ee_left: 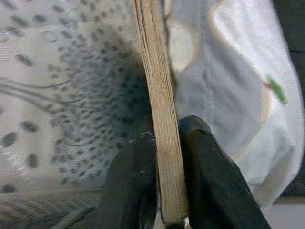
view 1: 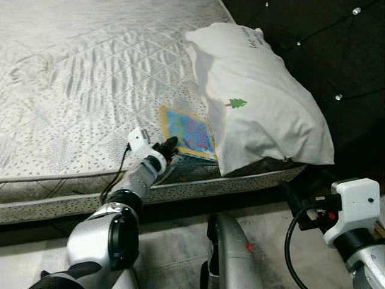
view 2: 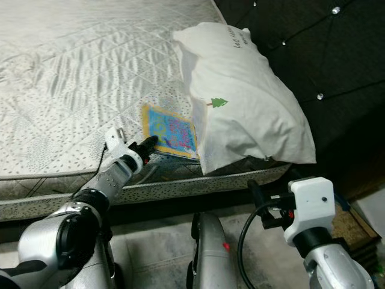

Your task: Clean up the room

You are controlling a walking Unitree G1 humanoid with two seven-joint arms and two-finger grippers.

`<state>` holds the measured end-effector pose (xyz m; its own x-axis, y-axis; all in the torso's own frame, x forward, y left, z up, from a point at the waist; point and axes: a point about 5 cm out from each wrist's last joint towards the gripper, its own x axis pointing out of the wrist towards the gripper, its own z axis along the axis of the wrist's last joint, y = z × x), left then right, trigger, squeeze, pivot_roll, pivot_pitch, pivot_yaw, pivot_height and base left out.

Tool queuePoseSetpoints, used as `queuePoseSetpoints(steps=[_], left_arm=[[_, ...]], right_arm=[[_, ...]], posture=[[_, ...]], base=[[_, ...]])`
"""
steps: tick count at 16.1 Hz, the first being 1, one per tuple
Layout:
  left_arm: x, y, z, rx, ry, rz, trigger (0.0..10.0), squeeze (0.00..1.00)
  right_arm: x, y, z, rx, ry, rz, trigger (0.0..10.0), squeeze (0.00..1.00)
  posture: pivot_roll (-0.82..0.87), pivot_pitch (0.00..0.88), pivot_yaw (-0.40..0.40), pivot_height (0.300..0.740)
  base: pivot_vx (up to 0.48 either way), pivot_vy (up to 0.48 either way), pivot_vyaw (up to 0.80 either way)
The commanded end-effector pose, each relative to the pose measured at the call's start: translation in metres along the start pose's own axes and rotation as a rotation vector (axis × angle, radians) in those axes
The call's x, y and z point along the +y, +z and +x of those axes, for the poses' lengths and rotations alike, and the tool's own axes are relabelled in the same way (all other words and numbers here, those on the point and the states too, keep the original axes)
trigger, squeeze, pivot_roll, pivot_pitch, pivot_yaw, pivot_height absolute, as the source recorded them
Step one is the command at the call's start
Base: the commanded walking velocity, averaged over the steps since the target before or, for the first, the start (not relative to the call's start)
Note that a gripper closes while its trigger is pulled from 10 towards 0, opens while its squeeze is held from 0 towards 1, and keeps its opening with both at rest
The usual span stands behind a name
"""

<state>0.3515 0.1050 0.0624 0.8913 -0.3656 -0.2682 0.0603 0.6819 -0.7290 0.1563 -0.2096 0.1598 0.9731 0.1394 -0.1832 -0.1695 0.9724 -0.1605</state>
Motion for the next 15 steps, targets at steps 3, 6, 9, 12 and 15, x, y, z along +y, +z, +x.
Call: queuePoseSetpoints(steps=[3, 6, 9, 12, 15], left_arm=[[0.009, 0.006, -0.003, -0.001, 0.062, 0.058, 10.0, 1.00], [0.023, 0.016, -0.009, -0.029, 0.129, 0.094, 10.0, 1.00], [0.034, 0.032, -0.014, -0.079, 0.200, 0.128, 10.0, 1.00], [0.040, 0.029, -0.017, -0.045, 0.259, 0.169, 10.0, 1.00], [0.046, 0.019, -0.019, 0.016, 0.344, 0.208, 10.0, 1.00]], right_arm=[[0.008, -0.004, -0.003, 0.038, 0.081, 0.014, 10.0, 0.00], [0.007, -0.006, -0.001, 0.040, 0.083, 0.008, 10.0, 0.00], [0.005, -0.009, 0.001, 0.046, 0.081, -0.003, 10.0, 0.00], [0.004, -0.010, 0.005, 0.048, 0.086, -0.009, 10.0, 0.00], [0.006, -0.012, 0.009, 0.055, 0.130, 0.009, 10.0, 0.00]], posture=[[-0.35, 0.112, -0.137, 0.559], [-0.35, 0.108, -0.134, 0.559], [-0.35, 0.097, -0.129, 0.559], [-0.35, 0.088, -0.126, 0.559], [-0.35, 0.077, -0.120, 0.559]], base=[[0.000, 0.000, 0.00], [0.000, 0.000, 0.00], [0.000, 0.000, 0.00], [0.000, 0.000, 0.00], [0.000, 0.000, 0.00]])
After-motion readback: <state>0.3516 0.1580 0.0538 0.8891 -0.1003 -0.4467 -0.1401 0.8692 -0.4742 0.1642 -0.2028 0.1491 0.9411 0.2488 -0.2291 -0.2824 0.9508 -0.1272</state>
